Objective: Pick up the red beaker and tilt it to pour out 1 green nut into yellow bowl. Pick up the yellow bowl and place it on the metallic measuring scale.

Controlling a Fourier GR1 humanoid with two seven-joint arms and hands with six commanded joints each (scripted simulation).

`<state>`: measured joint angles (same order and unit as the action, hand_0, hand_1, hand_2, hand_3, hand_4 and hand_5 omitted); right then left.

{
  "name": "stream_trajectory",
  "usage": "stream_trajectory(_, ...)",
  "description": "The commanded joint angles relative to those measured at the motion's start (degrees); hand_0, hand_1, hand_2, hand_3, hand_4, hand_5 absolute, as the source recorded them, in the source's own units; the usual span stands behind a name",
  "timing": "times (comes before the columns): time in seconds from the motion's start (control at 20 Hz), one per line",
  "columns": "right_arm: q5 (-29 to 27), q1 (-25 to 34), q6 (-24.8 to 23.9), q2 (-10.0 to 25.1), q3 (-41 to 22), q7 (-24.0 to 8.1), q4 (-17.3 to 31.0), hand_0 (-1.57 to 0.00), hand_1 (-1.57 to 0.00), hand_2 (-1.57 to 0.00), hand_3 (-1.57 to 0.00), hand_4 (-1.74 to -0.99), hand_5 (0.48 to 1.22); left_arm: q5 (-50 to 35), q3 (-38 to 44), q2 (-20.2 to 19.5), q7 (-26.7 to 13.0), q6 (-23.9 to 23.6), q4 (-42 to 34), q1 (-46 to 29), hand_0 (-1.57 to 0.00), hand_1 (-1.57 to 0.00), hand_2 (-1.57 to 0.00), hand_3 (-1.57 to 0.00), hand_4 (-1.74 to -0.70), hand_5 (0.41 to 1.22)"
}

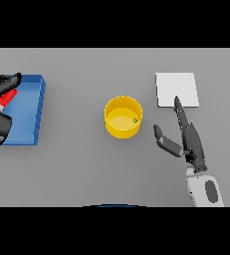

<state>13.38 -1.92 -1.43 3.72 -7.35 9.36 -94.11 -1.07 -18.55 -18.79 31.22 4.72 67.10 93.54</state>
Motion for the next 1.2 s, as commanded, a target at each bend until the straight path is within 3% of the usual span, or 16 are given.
stream_trajectory(0.0, -0.35, -0.22, 0.36, -0.01, 0.03, 0.31, 0.35, 0.0, 0.0, 0.0, 0.0, -1.145, 0.685, 1.16, -0.97, -0.12, 0.98, -0.15, 1.18, 0.26, -0.41, -0.36, -0.34, -0.29, -0.76, 0.651)
stream_trajectory(0.2, 0.19, 0.22, 0.17, 0.31, -0.05, -0.92, -0.26, 0.0, 0.0, 0.0, 0.0, -1.164, 0.688, -0.39, -0.42, 1.07, 3.18, -3.47, 1.75, -0.44, -0.17, -0.15, -0.14, -0.12, -0.72, 0.647)
stream_trajectory(0.35, 0.63, 0.25, -0.26, 0.41, 0.05, -1.43, -0.3, 0.0, 0.0, 0.0, 0.0, -1.178, 0.679, -1.91, -0.44, 0.87, 3.57, -4.79, 1.53, 0.07, -0.09, -0.07, -0.07, -0.06, -0.7, 0.653)
stream_trajectory(0.5, 4.66, 0.77, 0.0, 1.41, -2.33, -2.94, -0.81, 0.0, 0.0, 0.0, 0.0, -1.146, 0.691, -3.58, 0.39, -0.01, 3.73, -5.91, -1.55, -0.23, -0.04, -0.04, -0.04, -0.03, -0.71, 0.674)
stream_trajectory(0.65, 6.65, 3.19, 4.84, 5.99, -3.97, -1.55, -0.51, 0.0, 0.0, 0.0, 0.0, -1.153, 0.728, -3.28, 0.65, -0.72, 3.74, -6.4, -2.95, -0.75, -0.02, -0.02, -0.02, -0.01, -0.71, 0.689)
stream_trajectory(0.85, 17.39, 12.0, 10.26, 13.62, -10.03, -5.59, 1.46, 0.0, 0.0, 0.0, 0.0, -1.216, 0.704, -2.78, 1.79, -1.12, 3.71, -6.17, -4.69, -0.83, -0.01, -0.01, -0.01, -0.01, -0.72, 0.667)
stream_trajectory(1.15, 30.39, 23.45, 16.8, 19.71, -21.06, -0.11, 7.6, 0.0, 0.0, 0.0, 0.0, -1.223, 0.705, -0.74, 3.65, -2.18, 3.72, -6.41, -5.74, -1.36, 0.0, 0.0, 0.0, 0.0, -0.71, 0.676)
